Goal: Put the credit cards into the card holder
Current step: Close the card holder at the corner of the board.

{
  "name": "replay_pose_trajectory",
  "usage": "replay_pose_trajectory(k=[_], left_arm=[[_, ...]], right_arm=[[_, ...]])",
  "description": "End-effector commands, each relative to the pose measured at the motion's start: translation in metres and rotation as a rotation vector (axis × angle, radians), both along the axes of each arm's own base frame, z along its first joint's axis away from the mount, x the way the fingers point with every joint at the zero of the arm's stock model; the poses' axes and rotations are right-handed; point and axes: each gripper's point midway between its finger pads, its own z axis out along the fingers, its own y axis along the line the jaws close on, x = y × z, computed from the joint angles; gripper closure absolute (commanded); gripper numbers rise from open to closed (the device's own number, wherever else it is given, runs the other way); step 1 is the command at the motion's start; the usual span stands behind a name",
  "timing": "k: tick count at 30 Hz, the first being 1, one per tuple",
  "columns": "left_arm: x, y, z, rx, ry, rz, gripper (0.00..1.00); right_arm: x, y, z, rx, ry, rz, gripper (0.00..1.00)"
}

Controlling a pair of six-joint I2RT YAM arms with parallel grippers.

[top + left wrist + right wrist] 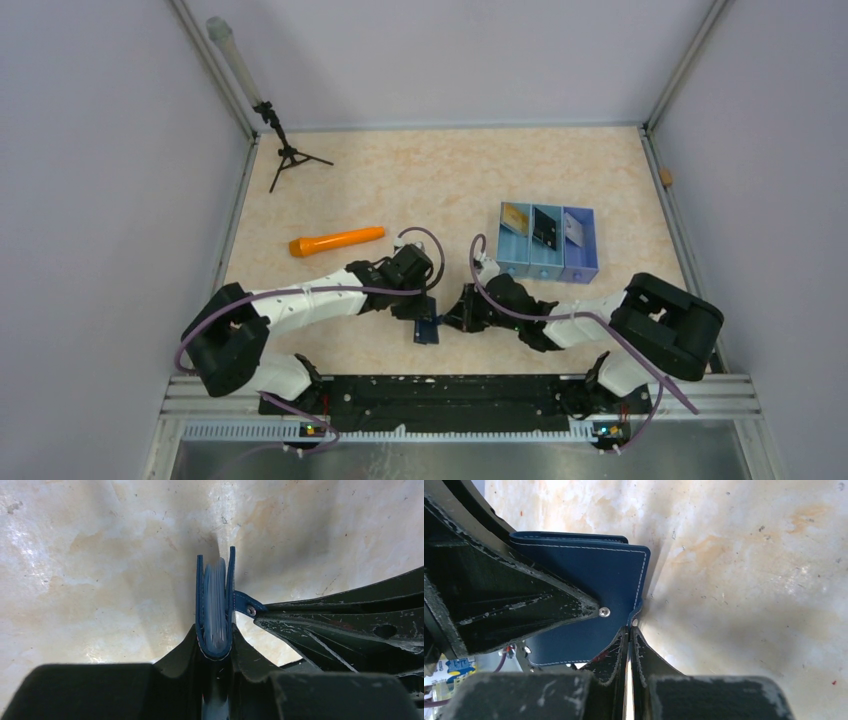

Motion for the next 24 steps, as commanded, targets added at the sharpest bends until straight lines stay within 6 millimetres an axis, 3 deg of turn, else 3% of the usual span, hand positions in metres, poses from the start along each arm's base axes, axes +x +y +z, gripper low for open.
replay_pose_trajectory(k=[1,10,18,24], left_arm=[[0.010,0.008,0.009,0.046,-0.058,0.018,1.00],[0.011,0.013,0.015,0.046,-0.080,0.033,1.00],[0.010,0.007,0.012,0.031,-0.067,0.015,1.00],[0.007,-0.005,0.010,-0.033,-0.050,0.003,1.00]], right_arm=[[0.003,0.008,0.026,0.082,-0.074,0.008,1.00],[0.005,-0.008,0.020,0.028,-0.080,-0.040,1.00],[-0.004,0.021,0.039,0.080,-0.134,0.069,1.00],[-0.011,0.038,0.041,0.165,-0.123,0.106,1.00]])
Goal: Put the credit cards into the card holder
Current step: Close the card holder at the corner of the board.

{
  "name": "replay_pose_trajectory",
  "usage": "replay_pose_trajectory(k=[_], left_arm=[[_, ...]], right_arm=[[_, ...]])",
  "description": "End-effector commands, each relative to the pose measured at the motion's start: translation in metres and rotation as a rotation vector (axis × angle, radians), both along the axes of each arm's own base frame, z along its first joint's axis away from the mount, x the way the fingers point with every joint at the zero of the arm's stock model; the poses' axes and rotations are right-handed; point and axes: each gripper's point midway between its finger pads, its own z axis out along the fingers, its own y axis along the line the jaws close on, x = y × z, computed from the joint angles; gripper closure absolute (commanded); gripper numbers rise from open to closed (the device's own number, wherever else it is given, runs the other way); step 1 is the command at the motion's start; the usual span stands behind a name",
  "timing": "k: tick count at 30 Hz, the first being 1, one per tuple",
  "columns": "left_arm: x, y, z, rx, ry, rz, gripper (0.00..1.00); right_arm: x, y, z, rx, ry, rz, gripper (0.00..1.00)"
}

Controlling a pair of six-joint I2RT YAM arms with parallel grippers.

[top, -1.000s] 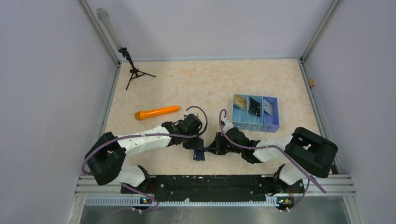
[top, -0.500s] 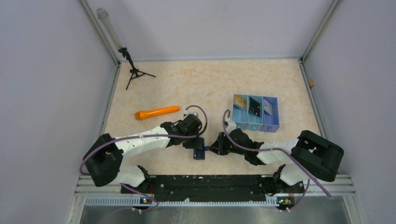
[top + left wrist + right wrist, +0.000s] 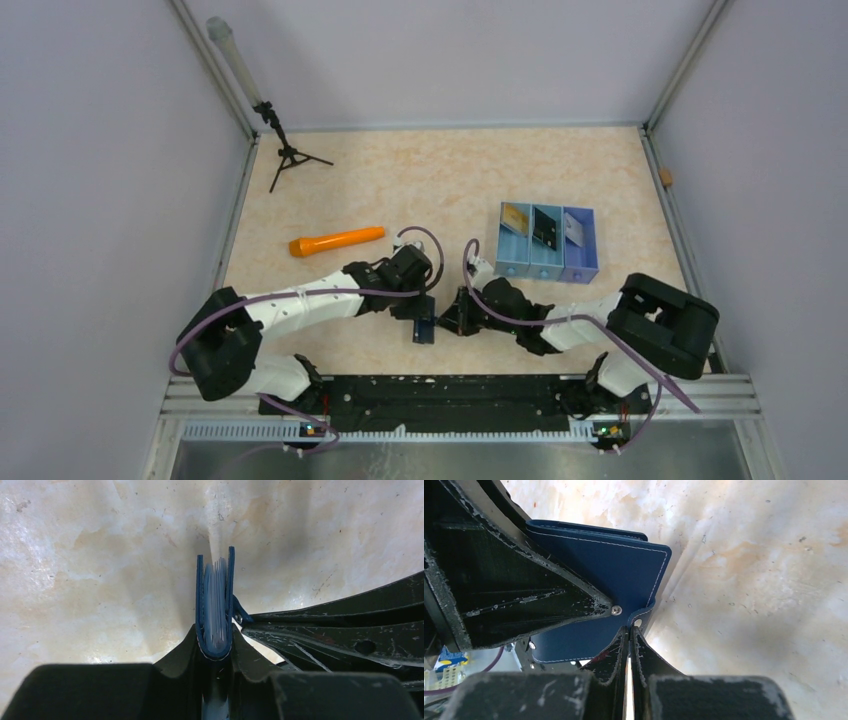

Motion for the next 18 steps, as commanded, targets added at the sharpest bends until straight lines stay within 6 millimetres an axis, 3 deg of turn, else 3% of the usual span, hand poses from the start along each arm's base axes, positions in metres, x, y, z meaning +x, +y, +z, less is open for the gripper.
replay_pose_trajectory(k=[1,18], left_arm=[[0.005,-0.008,0.002,-0.040,-0.020,0.000,1.00],[0.002,-0.004,-0.004,-0.030,-0.008,0.010,1.00]], right_arm=[[-0.003,0.031,0.033,0.163,-0.048,0.066,1.00],[-0.009,0.024,0.046,0.323,-0.125,0.065,1.00]])
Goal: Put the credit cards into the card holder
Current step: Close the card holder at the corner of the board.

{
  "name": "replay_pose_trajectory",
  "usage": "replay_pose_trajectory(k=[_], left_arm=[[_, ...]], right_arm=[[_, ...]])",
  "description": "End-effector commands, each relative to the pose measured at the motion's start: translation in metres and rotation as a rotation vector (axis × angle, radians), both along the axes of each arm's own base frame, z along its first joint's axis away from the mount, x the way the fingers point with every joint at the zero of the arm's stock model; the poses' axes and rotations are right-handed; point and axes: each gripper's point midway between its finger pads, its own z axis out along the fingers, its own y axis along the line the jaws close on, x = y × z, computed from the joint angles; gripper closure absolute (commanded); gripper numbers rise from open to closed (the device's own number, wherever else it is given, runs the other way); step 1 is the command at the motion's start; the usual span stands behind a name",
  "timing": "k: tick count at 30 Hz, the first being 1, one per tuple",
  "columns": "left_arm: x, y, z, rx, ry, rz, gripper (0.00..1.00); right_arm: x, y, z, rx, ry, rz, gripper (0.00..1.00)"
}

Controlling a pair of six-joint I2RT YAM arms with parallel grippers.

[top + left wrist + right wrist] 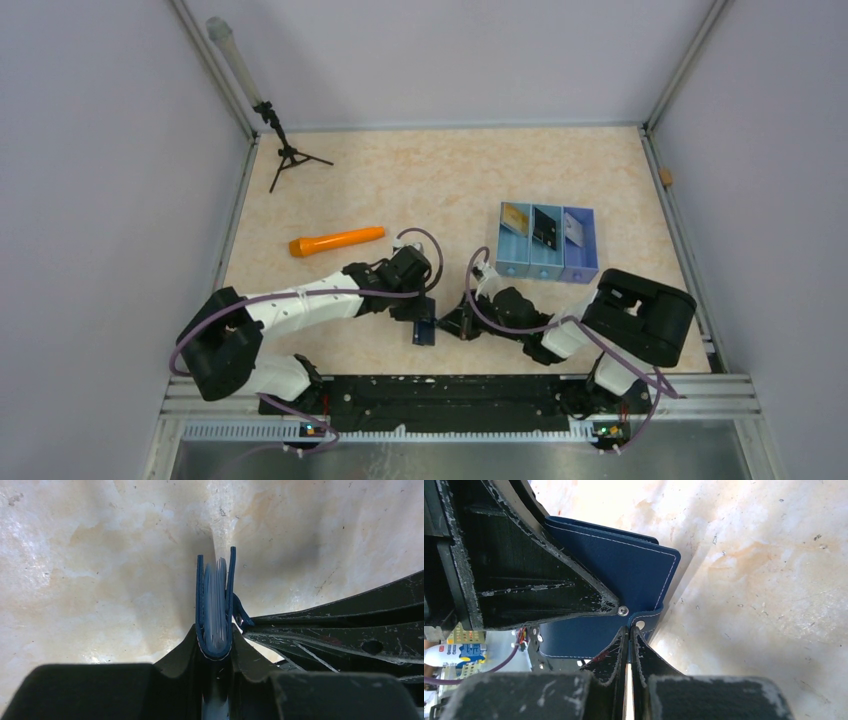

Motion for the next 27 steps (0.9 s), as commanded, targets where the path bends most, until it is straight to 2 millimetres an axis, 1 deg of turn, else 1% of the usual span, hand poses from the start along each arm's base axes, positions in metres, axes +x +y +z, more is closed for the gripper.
replay_pose_trajectory(k=[1,3,7,9,11,12,17,19,25,27], left_arm=[[0.004,-0.006,-0.001,-0.032,-0.020,0.008,1.00],[0.004,-0.008,-0.002,-0.044,-0.018,0.009,1.00],[0.002,0.000,-0.007,-0.018,-0.012,0.019,0.99],[0.002,0.002,-0.007,-0.020,-0.019,0.026,0.88],[0.003,0.001,-0.005,-0.037,-0.028,0.027,0.75],[0.003,0.000,-0.002,-0.051,-0.034,0.027,0.70],[0.006,-0.003,0.008,-0.085,-0.057,0.029,0.55],[0.006,-0.002,0.010,-0.096,-0.062,0.035,0.53],[0.005,0.001,0.015,-0.121,-0.066,0.059,0.46],[0.004,0.002,0.017,-0.127,-0.067,0.067,0.46]], right_arm=[[-0.005,0.019,0.048,0.199,-0.098,0.058,1.00],[-0.004,0.020,0.047,0.203,-0.095,0.057,1.00],[0.003,0.015,0.025,0.115,-0.043,0.001,1.00],[0.006,0.009,0.019,0.090,-0.034,-0.033,1.00],[0.008,0.005,0.012,0.051,-0.020,-0.055,1.00],[0.009,0.003,0.008,0.030,-0.012,-0.065,1.00],[0.008,-0.002,-0.004,-0.017,0.016,-0.077,1.00],[0.011,-0.005,-0.007,-0.033,0.015,-0.100,1.00],[0.013,-0.007,-0.013,-0.068,0.025,-0.109,1.00],[0.013,-0.006,-0.014,-0.072,0.025,-0.110,1.00]])
